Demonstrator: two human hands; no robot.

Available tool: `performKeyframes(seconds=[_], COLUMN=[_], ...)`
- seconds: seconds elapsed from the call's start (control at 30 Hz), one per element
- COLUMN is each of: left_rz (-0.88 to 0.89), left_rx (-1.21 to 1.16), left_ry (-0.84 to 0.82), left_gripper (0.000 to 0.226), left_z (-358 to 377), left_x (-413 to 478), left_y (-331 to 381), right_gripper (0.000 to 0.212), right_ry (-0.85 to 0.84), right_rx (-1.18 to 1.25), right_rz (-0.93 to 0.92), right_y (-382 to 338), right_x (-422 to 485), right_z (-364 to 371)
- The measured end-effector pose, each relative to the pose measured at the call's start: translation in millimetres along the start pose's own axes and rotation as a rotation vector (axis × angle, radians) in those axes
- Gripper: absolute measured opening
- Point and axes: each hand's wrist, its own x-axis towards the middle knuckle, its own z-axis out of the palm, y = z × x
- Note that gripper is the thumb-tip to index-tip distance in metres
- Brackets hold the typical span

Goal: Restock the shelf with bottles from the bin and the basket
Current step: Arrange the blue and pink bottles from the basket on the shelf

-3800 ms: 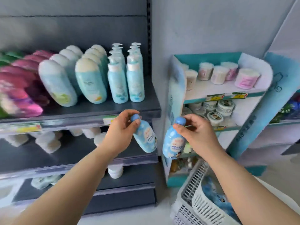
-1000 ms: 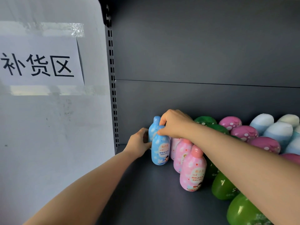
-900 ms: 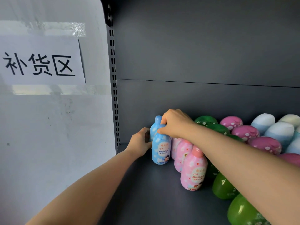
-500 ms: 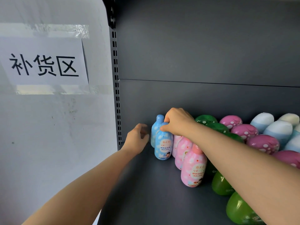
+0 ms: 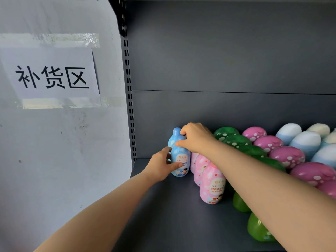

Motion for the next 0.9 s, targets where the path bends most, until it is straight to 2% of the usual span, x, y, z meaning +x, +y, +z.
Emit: performKeyframes(seconds=[0.03,0.13,0.2,0.3,0.4,0.5,0.63,0.8,0.9], left_rz=[-0.009,-0.037,-0.011,0.135,0.304,0.439,0.588,0.775,0.853], left_rx=[0.018,0.075,0.150,0.256,0.373,0.450,0.420,0.309,0.283], left_ry=[-0.004,0.016,0.107,0.245,0.288,0.302,0.301,0.167,0.073], left_gripper=[0.049,0.061,0.059,0.050,0.055,0.059,0.061,0.054,0.059], left_z=[-0.9,-14.0,-29.6,-45.3,-33.1,1.7,71.8,182.6,257.8], left_x=[-0.6,-4.2,-6.9,-12.3,-18.3,-27.8,-51.5,-83.9,-106.1], left_y=[1.2,13.6,33.2,80.4,132.6,181.1,247.2,330.5,377.0], right_gripper=[0.026,0.048,0.058,0.054,0.053,0.055,0.054,0.054,0.056], right_ry=[0.000,0.020,0.074,0.180,0.269,0.319,0.359,0.355,0.337], right_rx=[-0.004,0.050,0.041,-0.061,-0.134,-0.177,-0.251,-0.330,-0.370], right_rz=[-0.014,-0.034,-0.047,-0.059,-0.058,-0.031,0.022,0.190,0.314], right_y=[0.3,6.0,12.8,30.2,59.1,96.0,160.0,257.5,319.0], right_x=[-2.1,-11.1,-21.3,-39.7,-65.4,-98.6,-160.1,-259.6,-328.2], right_z=[-2.5,-18.7,-35.2,-60.5,-83.4,-104.3,-131.6,-166.7,-186.2])
